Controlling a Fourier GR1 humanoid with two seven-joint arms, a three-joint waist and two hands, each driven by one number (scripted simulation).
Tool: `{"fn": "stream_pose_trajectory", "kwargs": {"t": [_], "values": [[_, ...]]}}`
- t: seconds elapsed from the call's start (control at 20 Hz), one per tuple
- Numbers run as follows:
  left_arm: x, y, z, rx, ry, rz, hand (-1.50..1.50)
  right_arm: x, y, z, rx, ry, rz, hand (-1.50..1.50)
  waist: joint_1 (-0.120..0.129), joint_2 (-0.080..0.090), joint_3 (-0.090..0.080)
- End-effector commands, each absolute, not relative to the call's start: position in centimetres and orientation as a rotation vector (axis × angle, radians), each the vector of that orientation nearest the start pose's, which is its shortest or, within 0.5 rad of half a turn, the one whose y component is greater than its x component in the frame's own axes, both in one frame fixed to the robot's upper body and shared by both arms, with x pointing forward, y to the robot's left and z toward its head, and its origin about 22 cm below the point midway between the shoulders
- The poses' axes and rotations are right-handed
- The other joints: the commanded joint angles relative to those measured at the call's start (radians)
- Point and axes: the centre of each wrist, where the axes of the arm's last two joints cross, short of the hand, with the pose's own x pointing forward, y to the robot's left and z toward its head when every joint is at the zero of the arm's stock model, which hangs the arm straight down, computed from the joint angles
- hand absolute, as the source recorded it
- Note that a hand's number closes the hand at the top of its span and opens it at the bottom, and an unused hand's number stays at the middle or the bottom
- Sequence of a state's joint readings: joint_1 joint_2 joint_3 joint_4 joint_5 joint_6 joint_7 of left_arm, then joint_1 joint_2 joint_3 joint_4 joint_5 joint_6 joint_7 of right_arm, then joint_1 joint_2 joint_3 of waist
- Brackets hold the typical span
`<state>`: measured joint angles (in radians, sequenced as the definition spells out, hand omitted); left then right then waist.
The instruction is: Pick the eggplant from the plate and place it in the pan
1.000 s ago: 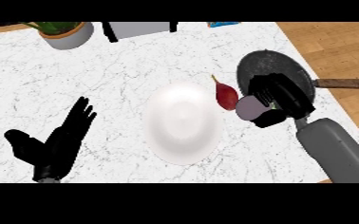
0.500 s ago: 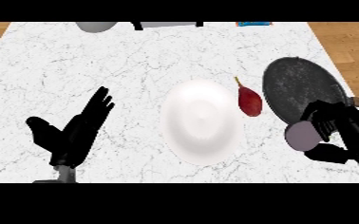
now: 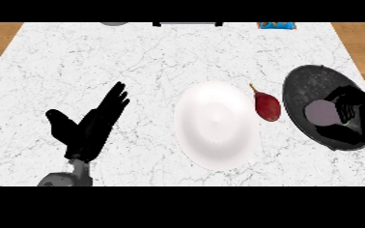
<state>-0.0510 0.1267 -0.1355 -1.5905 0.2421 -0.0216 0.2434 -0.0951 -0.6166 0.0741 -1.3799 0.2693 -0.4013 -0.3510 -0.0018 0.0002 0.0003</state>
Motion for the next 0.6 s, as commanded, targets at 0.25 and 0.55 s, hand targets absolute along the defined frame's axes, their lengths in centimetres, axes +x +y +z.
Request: {"fn": "stream_pose_trajectory", "kwargs": {"t": [0.25,0.55], "values": [[25.3,20.7,2.4,-0.237,-1.359,-0.110,0.00,33.4,-39.4,1.9,-0.964,-1.830,0.517,1.50,0.026,0.006,0.001],[25.3,21.4,2.6,-0.248,-1.384,-0.113,0.00,34.8,-42.7,2.0,-0.985,-1.826,0.486,1.50,0.040,0.011,0.003]]}}
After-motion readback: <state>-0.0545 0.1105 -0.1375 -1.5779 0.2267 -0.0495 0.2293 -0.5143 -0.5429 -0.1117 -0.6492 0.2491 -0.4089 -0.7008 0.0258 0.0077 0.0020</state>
